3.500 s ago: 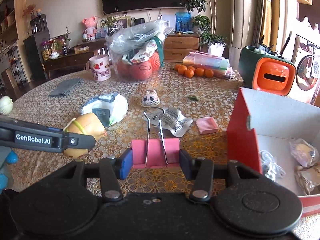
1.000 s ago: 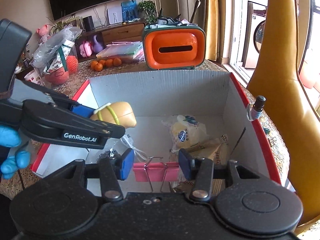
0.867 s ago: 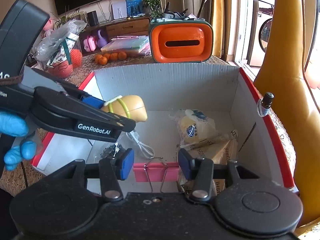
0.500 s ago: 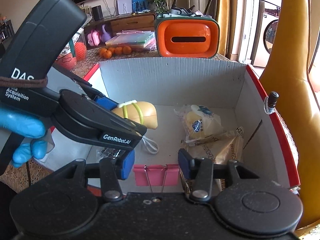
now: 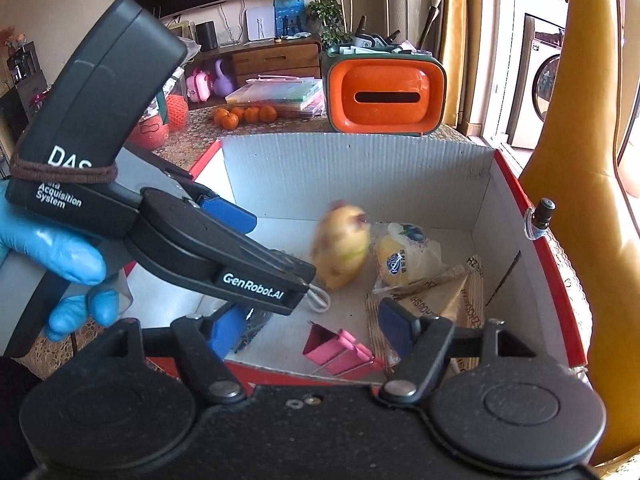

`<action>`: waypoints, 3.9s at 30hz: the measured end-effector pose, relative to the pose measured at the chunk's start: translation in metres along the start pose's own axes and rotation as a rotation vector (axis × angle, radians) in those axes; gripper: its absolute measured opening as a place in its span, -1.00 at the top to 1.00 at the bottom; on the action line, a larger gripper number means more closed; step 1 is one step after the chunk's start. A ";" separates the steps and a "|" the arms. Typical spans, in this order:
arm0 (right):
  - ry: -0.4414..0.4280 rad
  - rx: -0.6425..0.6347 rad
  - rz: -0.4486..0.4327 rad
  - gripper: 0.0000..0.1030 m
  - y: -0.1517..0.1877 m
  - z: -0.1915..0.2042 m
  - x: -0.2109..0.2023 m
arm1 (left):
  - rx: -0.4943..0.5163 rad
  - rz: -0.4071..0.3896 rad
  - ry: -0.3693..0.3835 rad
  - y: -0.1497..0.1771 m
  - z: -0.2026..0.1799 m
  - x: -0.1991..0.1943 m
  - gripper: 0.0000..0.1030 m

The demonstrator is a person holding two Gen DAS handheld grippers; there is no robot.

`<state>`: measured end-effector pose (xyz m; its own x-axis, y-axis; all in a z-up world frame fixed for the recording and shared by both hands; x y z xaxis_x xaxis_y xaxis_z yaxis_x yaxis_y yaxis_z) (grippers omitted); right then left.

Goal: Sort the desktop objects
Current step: 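Open the left gripper to drop the toy while the right gripper releases the clip, then withdraw both grippers from the shoebox toward the remaining table items, then grasp the white-green snack bag with the left gripper while the right gripper grasps the white sachet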

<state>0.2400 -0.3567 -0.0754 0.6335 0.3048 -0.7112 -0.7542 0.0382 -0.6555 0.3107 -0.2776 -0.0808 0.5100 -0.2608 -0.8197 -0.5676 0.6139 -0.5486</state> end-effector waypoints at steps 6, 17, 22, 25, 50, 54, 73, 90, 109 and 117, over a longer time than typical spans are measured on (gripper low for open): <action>-0.004 0.014 -0.022 -0.59 0.000 0.000 -0.011 | -0.030 -0.045 0.002 0.004 0.004 -0.021 -0.35; -0.020 0.026 -0.064 -0.61 -0.003 0.012 -0.032 | -0.061 -0.125 -0.004 0.018 0.014 -0.066 -0.35; -0.028 0.029 -0.081 -0.64 -0.002 0.021 -0.041 | -0.086 -0.158 -0.018 0.030 0.021 -0.088 -0.35; -0.032 0.033 -0.090 -0.65 -0.002 0.027 -0.045 | -0.100 -0.176 -0.026 0.038 0.027 -0.101 -0.35; -0.093 0.012 -0.148 -0.86 0.012 0.109 -0.064 | -0.231 -0.256 -0.086 0.134 0.077 -0.175 -0.63; -0.103 0.009 -0.144 -0.87 0.016 0.123 -0.062 | -0.260 -0.260 -0.093 0.153 0.088 -0.181 -0.70; -0.121 -0.026 -0.136 -0.89 0.032 0.188 -0.026 | -0.336 -0.264 -0.148 0.251 0.133 -0.190 -0.99; -0.107 -0.056 -0.068 -0.89 0.018 0.214 0.042 | -0.357 -0.219 -0.258 0.283 0.199 -0.148 -0.99; -0.021 -0.294 0.131 -0.87 -0.016 0.238 0.165 | -0.293 -0.182 -0.299 0.280 0.247 -0.099 -0.99; 0.004 -0.409 0.186 -0.84 -0.022 0.242 0.199 | -0.261 -0.165 -0.311 0.276 0.252 -0.084 -0.99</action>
<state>0.3409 -0.0664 -0.1409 0.4946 0.2673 -0.8270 -0.7257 -0.3965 -0.5622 0.2740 0.1021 -0.1217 0.7554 -0.0779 -0.6506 -0.5861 0.3636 -0.7241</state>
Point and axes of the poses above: each gripper's, at about its wrist camera, not at the fingertips, and x roughly the way its jaws point, z to its left, y to its underside, the point moved 3 cm from there along x, roughly the way its jaws point, and after that the axes turned 14 degrees about x, right-handed, at the moved point
